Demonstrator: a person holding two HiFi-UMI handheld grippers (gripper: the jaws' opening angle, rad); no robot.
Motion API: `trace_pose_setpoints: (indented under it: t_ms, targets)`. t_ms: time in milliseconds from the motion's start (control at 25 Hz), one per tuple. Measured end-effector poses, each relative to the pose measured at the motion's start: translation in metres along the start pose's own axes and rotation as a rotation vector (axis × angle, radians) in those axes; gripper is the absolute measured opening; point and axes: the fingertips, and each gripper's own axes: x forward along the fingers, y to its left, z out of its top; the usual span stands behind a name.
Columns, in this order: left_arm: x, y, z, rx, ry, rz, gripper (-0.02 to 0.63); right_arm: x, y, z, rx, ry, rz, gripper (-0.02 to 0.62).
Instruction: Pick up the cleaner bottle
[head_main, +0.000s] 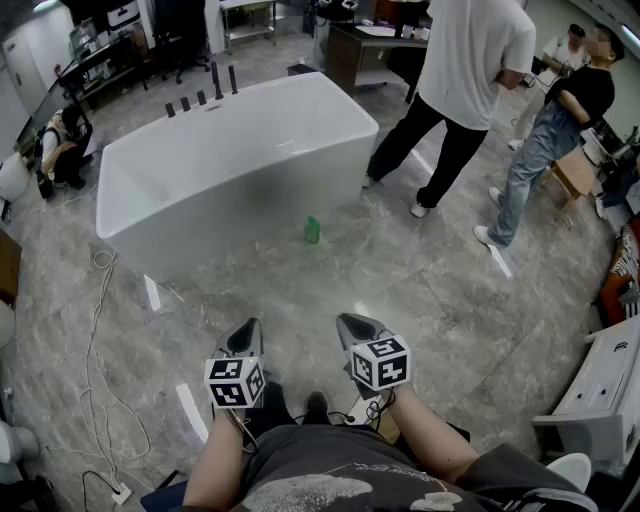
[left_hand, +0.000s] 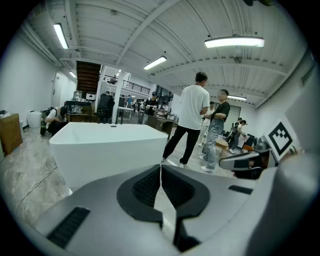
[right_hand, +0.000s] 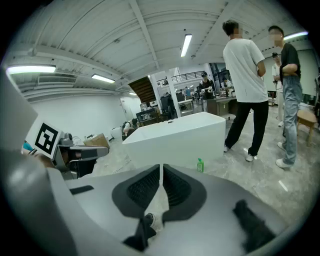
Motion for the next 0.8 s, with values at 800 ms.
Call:
trace_pose_setpoints:
  t_ms: [800]
  targets:
    - [0.002,-0.017,0.01,0.029,0.001,-0.023,0.02,-0.008,-0.003,0.0,0.068,-0.027,0.014,0.037]
